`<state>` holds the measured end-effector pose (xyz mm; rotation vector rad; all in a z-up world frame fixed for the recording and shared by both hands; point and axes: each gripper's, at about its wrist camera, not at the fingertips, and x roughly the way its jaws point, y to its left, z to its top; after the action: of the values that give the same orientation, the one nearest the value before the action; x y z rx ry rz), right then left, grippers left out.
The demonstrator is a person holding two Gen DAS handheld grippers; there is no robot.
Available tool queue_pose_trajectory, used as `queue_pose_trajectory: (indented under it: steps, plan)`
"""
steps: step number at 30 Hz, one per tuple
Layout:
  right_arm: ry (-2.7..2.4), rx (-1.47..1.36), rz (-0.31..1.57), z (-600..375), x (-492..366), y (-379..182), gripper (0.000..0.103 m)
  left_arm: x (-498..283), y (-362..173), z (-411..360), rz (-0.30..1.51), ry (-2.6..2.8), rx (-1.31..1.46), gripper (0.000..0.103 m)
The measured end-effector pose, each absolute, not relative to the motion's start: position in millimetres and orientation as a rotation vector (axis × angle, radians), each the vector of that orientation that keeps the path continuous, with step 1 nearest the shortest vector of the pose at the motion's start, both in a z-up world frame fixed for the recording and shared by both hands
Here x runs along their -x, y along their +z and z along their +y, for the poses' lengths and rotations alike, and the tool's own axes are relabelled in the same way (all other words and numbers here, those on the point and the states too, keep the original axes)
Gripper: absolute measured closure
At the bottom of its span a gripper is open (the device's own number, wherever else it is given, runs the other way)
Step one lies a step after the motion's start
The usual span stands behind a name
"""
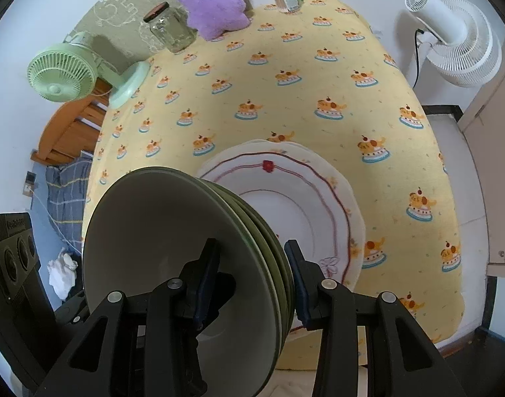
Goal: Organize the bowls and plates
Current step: 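Carry the bowl stack over the red-rimmed plate stack with both tools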
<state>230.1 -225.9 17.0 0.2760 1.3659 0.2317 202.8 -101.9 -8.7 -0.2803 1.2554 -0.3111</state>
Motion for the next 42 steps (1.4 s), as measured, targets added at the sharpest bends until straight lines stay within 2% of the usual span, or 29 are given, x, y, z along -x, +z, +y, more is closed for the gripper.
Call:
queue_pose_trajectory:
  steps: [15,32,35,37,42]
  plan:
    - [0.231,-0.276,1.455,-234.3,-256.9,-18.0,0.06,-225.6,-37.8,-112.3,1.341,-0.28,0.329,0.034]
    - [0.255,-0.26,1.422,-235.1,-267.0,-19.7,0.058,-227.6,-37.2,-111.9,1.313,-0.249,0.334,0.032]
    - [0.259,-0.279,1.427,-240.6,-264.1,-24.6,0.048,-223.6,-35.0,-115.9,1.294,-0.221,0.301,0.031]
    - [0.261,-0.288,1.425,-243.8,-261.7,-26.4,0.037,-220.2,-34.1,-116.9,1.284,-0.199,0.292,0.029]
    - [0.286,-0.268,1.39,-249.6,-253.6,-19.6,0.029,-208.2,-30.5,-110.2,1.264,-0.105,0.311,0.021]
